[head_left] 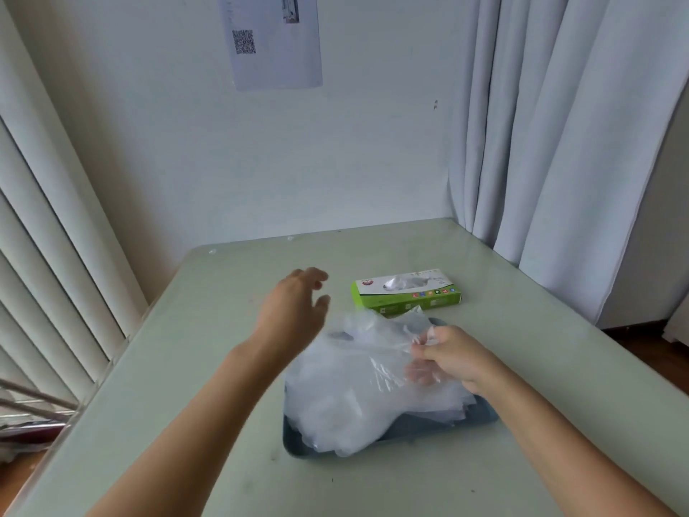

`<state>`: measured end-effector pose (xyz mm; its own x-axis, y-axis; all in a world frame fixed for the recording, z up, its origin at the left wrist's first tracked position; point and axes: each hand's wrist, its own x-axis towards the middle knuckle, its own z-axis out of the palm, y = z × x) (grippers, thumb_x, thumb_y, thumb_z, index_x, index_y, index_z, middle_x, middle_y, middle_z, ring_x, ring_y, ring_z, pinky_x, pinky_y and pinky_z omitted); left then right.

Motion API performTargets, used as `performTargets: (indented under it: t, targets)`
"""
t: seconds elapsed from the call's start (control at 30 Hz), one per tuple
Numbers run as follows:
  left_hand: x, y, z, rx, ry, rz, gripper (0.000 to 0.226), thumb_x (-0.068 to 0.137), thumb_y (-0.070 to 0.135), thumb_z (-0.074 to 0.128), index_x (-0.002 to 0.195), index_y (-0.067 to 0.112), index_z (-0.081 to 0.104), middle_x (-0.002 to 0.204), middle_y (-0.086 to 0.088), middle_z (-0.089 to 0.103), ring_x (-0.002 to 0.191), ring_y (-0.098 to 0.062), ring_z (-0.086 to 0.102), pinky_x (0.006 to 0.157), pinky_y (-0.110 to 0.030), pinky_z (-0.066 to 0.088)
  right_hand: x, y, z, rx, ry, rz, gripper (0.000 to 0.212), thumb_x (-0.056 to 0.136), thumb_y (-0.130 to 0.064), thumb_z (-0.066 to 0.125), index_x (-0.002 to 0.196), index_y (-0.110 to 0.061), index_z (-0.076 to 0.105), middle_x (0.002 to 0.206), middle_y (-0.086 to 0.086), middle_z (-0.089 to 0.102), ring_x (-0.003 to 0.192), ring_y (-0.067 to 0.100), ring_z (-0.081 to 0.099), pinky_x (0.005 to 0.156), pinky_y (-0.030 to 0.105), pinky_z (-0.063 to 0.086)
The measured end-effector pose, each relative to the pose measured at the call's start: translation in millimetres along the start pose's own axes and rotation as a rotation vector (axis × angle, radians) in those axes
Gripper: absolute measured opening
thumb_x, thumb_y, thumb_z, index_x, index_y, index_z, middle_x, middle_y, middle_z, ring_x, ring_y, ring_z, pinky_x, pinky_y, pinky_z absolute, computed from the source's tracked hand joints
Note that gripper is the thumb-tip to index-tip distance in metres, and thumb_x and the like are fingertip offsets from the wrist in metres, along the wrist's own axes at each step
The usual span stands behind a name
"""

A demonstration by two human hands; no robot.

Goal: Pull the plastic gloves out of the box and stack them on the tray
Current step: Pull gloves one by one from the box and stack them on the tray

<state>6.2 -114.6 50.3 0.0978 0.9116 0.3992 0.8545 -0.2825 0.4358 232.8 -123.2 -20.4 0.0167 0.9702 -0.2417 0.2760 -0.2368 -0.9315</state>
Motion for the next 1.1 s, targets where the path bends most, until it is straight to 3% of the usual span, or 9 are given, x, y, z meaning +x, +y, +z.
performTargets:
  t: [0.07,0.17,0.23,0.37,0.5,0.67,0.73,0.87,1.1]
  targets:
    - [-15,18,17,-0.071,0.004,0.156,0.026,0.093,0.016,0.054,0.117,0.017,0.064,0.111,0.001,0.065,0.100,-0.017,0.062,0.087,-0.028,0.047,2,2,0,-0.050,0.025,0.009,0.011,0.091,-0.004,0.058,0.079,-0.006,0.058,0.071,0.015,0.065,0.062,0.027,0.067,0.050,0.025,0.047]
    - [-33,32,48,-0.042,-0.208,0.272,0.030,0.098,0.017,0.045,0.120,0.020,0.064,0.121,0.001,0.064,0.106,-0.018,0.061,0.093,-0.030,0.045,5,8,0,-0.063,0.030,0.009,0.012,0.088,-0.002,0.060,0.077,-0.003,0.063,0.070,0.014,0.068,0.065,0.029,0.067,0.067,0.039,0.056]
    - [-36,31,66,0.018,-0.362,0.291,0.035,0.100,0.018,0.040,0.131,0.018,0.056,0.132,-0.002,0.057,0.117,-0.021,0.056,0.099,-0.029,0.041,6,11,-3,-0.109,-0.002,-0.001,0.016,0.090,-0.002,0.059,0.076,-0.007,0.064,0.069,0.009,0.068,0.065,0.023,0.065,0.068,0.034,0.054]
    - [-36,21,94,0.162,-0.590,0.302,0.050,0.104,0.028,0.028,0.150,0.010,0.024,0.158,-0.006,0.020,0.146,-0.020,0.015,0.116,-0.028,0.009,6,12,-9,-0.113,-0.073,0.006,0.021,0.090,0.001,0.058,0.071,-0.007,0.060,0.068,0.007,0.064,0.061,0.016,0.060,0.066,0.031,0.051]
    - [-44,8,113,0.264,-0.679,0.303,0.074,0.092,0.063,0.006,0.154,0.023,-0.001,0.161,0.002,-0.008,0.147,-0.018,-0.010,0.116,-0.043,-0.008,5,11,-16,-0.162,-0.087,0.033,0.022,0.088,-0.004,0.062,0.068,-0.009,0.056,0.065,0.003,0.061,0.060,0.013,0.059,0.062,0.024,0.048]
    - [-47,2,117,0.256,-0.640,0.288,0.070,0.093,0.066,0.017,0.152,0.035,-0.004,0.160,0.007,-0.011,0.146,-0.018,-0.016,0.115,-0.053,-0.014,-5,5,-14,-0.618,0.370,-0.490,0.023,0.082,-0.013,0.071,0.100,-0.014,0.058,0.099,-0.004,0.059,0.089,0.013,0.054,0.075,0.019,0.034]
    - [-47,3,119,0.260,-0.640,0.286,0.085,0.082,0.074,0.008,0.153,0.028,-0.006,0.160,0.006,-0.012,0.147,-0.018,-0.015,0.115,-0.053,-0.014,-6,3,-5,-0.657,0.179,-0.646,0.040,0.087,-0.002,0.060,0.125,-0.014,0.055,0.126,-0.002,0.057,0.113,0.006,0.048,0.089,0.009,0.029]
    - [-46,4,118,0.255,-0.626,0.269,0.109,0.065,0.081,-0.005,0.152,0.016,-0.012,0.160,0.000,-0.014,0.146,-0.015,-0.016,0.117,-0.049,-0.012,-3,19,7,-0.823,-0.344,-0.405,0.060,0.103,-0.017,0.037,0.153,-0.022,0.004,0.154,-0.020,0.002,0.142,-0.005,0.001,0.108,0.007,0.000]
    - [-51,-8,101,0.292,-0.717,0.200,0.117,0.062,0.093,0.018,0.151,0.024,-0.014,0.157,0.006,-0.022,0.146,-0.016,-0.018,0.115,-0.055,-0.010,-4,16,-13,-1.108,-0.467,-0.247,0.091,0.091,-0.056,0.048,0.150,-0.027,-0.015,0.155,-0.004,-0.027,0.143,0.013,-0.024,0.114,0.026,-0.009]
